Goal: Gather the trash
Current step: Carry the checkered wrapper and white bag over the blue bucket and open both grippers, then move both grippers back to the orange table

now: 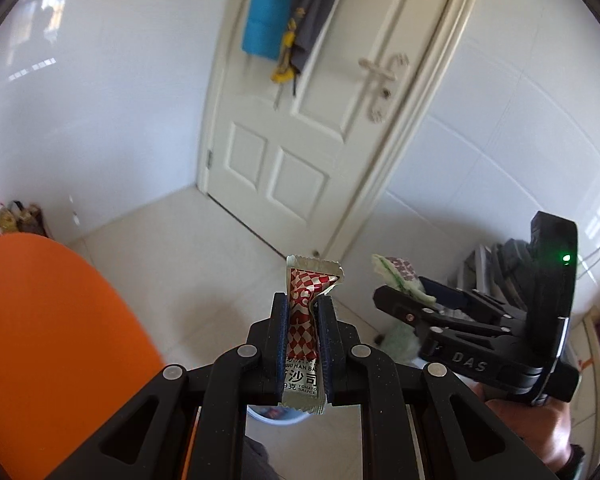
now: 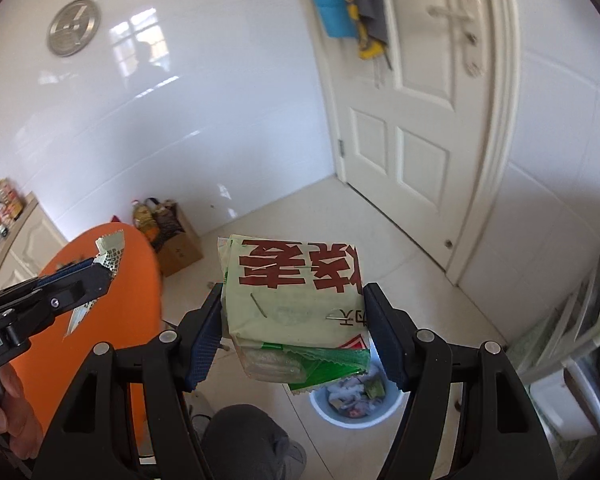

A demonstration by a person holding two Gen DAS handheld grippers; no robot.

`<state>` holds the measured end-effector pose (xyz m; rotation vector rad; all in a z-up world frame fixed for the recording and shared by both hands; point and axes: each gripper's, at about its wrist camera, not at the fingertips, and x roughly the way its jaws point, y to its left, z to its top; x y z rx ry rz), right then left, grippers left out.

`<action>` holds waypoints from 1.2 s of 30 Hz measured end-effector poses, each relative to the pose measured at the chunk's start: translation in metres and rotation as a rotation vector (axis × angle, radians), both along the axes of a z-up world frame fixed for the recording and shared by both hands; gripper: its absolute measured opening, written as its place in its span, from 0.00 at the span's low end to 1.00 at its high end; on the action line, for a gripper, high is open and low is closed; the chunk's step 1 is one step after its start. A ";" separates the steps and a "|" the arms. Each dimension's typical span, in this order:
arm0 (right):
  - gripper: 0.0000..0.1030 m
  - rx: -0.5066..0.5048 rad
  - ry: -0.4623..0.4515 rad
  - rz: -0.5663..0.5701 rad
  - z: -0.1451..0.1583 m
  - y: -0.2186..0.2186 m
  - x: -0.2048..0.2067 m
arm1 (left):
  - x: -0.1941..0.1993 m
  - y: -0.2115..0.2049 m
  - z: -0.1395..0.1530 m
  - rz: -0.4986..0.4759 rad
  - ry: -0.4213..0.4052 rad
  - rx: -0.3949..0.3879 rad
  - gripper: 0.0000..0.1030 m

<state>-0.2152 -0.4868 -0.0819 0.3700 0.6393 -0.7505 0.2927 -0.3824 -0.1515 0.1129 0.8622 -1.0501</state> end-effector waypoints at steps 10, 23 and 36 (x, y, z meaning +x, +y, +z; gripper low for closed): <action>0.66 0.269 0.091 -0.110 -0.116 -0.091 -0.017 | 0.024 -0.092 -0.109 -0.080 0.205 0.264 0.10; 0.85 0.443 0.145 -0.198 -0.193 -0.145 -0.019 | 0.041 -0.163 -0.167 -0.094 0.284 0.485 0.55; 1.00 0.406 0.087 -0.301 -0.165 -0.124 -0.044 | -0.008 -0.144 -0.102 0.031 0.115 0.453 0.87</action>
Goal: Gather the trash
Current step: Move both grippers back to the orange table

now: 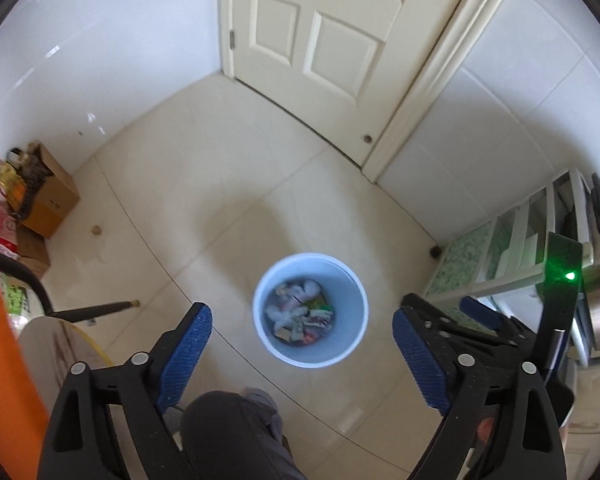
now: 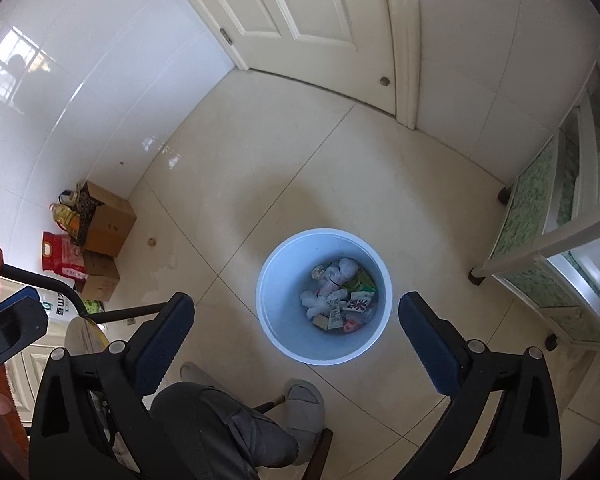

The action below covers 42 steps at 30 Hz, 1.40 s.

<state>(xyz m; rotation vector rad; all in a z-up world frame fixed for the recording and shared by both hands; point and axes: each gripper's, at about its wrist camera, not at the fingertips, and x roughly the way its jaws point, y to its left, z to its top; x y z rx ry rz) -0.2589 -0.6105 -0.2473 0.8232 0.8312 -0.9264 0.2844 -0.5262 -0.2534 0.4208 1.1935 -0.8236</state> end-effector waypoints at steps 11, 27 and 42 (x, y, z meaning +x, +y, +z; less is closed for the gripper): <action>1.00 -0.140 -0.055 0.023 0.080 0.048 0.001 | -0.059 0.106 0.095 0.026 -0.106 -0.156 0.88; 1.00 -0.401 -0.143 0.242 0.201 0.169 0.076 | -0.139 0.320 0.215 0.231 -0.314 -0.344 0.95; 1.00 -0.524 -0.212 0.560 0.241 0.300 0.178 | -0.228 0.491 0.275 0.492 -0.469 -0.401 0.96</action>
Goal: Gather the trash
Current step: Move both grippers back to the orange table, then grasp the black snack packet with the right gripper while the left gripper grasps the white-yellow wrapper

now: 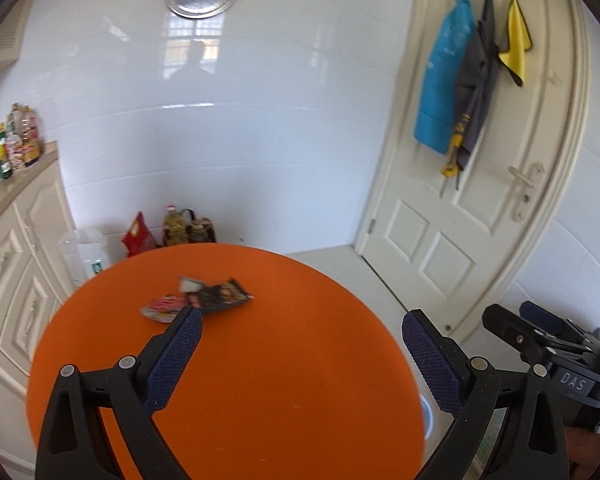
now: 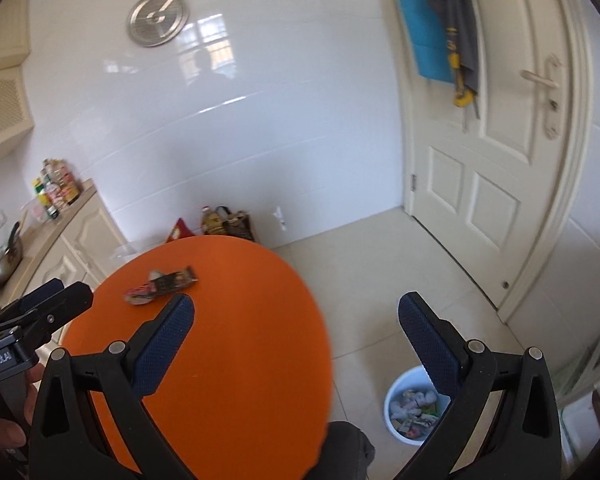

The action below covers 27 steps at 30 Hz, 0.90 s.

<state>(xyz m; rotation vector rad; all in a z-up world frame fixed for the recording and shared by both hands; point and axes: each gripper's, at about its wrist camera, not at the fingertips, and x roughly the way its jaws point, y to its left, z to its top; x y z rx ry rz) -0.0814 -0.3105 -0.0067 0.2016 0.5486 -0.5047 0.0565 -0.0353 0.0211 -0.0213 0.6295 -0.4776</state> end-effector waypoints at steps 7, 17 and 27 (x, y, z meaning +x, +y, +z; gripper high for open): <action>1.00 -0.050 -0.017 0.108 0.010 0.050 0.034 | -0.047 0.046 0.008 0.117 -0.020 -0.053 0.97; 1.00 -0.087 0.004 0.209 0.006 0.084 0.067 | -0.076 0.071 -0.006 0.194 -0.029 -0.057 0.98; 1.00 -0.039 0.119 0.253 -0.036 0.070 0.130 | 0.004 0.048 -0.034 0.207 0.099 -0.014 0.98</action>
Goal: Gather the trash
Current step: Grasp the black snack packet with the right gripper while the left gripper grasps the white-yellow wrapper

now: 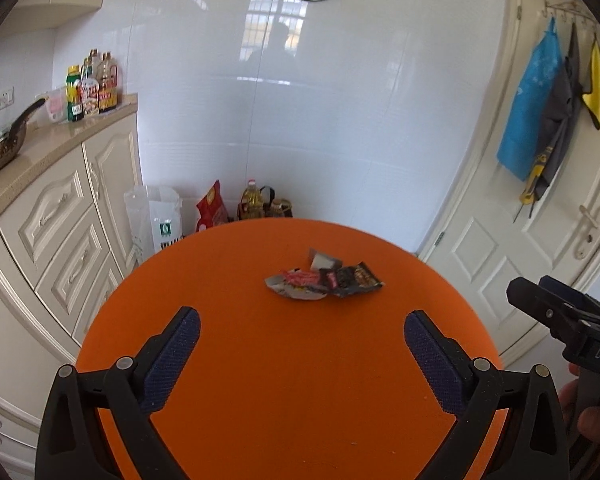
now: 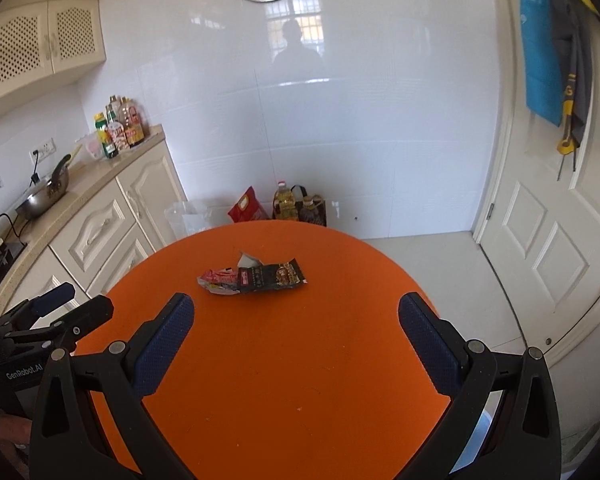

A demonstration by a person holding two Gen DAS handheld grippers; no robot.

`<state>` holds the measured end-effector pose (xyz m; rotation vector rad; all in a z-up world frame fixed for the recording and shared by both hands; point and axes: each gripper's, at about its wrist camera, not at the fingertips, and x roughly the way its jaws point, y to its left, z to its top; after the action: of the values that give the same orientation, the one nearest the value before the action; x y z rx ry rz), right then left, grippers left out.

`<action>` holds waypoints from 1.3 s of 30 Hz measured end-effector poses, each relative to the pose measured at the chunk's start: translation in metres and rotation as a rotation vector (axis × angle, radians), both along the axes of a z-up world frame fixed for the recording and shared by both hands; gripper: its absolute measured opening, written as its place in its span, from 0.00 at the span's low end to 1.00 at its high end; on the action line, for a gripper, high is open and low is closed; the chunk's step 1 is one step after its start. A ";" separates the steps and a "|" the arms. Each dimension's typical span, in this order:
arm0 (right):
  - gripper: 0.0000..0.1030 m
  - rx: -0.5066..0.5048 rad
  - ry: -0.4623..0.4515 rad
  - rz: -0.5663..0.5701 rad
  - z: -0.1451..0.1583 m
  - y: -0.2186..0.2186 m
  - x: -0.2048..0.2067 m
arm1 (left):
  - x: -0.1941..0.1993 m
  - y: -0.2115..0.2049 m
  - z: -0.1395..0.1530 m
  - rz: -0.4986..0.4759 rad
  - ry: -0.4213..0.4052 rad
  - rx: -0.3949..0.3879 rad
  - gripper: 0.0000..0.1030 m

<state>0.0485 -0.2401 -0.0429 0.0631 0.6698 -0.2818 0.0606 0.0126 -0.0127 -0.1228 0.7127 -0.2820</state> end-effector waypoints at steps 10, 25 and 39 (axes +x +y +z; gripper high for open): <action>1.00 -0.030 0.235 0.067 -0.088 -0.035 0.096 | 0.111 -0.035 -0.042 0.006 0.133 0.033 0.97; 1.00 -0.266 0.322 0.279 -0.157 -0.019 0.181 | 0.237 -0.114 -0.077 0.027 0.212 0.085 0.97; 0.14 -0.094 0.292 0.458 -0.147 -0.018 0.175 | 0.319 -0.160 -0.088 0.019 0.203 0.098 0.98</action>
<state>0.2232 -0.2578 -0.1895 -0.2234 0.9368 0.1228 0.3793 -0.1476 -0.1010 -0.0655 0.9252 -0.2179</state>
